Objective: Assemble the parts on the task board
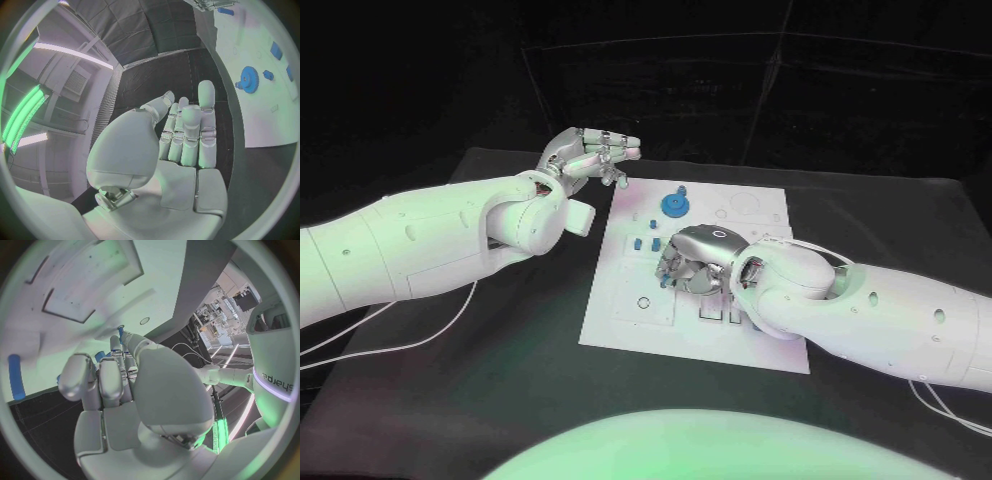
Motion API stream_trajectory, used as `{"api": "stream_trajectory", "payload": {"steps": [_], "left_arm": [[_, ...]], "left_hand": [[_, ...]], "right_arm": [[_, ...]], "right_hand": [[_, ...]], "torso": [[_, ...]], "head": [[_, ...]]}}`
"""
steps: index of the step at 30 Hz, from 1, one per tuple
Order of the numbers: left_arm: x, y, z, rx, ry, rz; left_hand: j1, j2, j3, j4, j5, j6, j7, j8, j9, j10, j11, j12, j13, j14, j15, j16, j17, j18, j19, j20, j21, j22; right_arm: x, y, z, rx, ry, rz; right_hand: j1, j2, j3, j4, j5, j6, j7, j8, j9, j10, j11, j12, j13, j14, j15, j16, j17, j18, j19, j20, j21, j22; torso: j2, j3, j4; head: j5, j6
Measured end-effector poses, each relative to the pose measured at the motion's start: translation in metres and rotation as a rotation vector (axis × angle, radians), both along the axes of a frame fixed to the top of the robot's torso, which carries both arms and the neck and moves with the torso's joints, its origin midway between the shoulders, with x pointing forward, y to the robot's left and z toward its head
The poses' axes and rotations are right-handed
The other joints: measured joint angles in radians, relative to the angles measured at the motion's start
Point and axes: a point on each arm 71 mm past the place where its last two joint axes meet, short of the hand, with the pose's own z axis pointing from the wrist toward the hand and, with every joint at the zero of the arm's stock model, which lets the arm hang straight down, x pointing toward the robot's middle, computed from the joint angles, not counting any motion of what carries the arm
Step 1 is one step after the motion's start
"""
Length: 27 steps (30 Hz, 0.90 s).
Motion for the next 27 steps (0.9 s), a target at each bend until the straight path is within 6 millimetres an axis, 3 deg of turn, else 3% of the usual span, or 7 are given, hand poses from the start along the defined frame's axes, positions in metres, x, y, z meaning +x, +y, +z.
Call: {"api": "stream_trajectory", "payload": {"steps": [22, 27], "left_arm": [[0.0004, -0.0002, -0.0005, 0.001, 0.005, -0.002], [0.0003, -0.0004, -0.0006, 0.000, 0.007, -0.005]], "left_hand": [[0.000, 0.000, 0.000, 0.000, 0.000, 0.000, 0.000, 0.000, 0.000, -0.004, 0.004, 0.000, 0.000, 0.000, 0.000, 0.000, -0.002, 0.000, 0.000, 0.000, 0.000, -0.001], [0.000, 0.000, 0.000, 0.000, 0.000, -0.002, 0.002, 0.000, 0.000, -0.004, 0.004, 0.000, 0.000, -0.004, 0.004, 0.000, -0.006, 0.000, 0.000, 0.000, -0.004, -0.002]], "right_arm": [[-0.0005, 0.0043, -0.0026, -0.025, 0.010, 0.007], [-0.0037, 0.0056, -0.0070, -0.044, 0.018, 0.011]], "right_hand": [[-0.020, -0.006, 0.000, 0.000, -0.001, 0.000, 0.000, -0.001, 0.001, 0.000, 0.000, 0.000, 0.000, 0.000, 0.000, 0.000, -0.001, 0.000, 0.000, 0.000, 0.000, 0.000], [-0.044, -0.017, 0.002, 0.002, -0.013, -0.032, 0.016, -0.019, -0.003, -0.020, 0.018, -0.016, -0.008, 0.000, 0.000, 0.009, 0.002, 0.000, 0.000, 0.000, 0.000, -0.002]], "torso": [[0.000, -0.0002, 0.0000], [0.000, -0.0004, 0.0000]], "head": [[-0.001, -0.007], [-0.001, -0.008]]}}
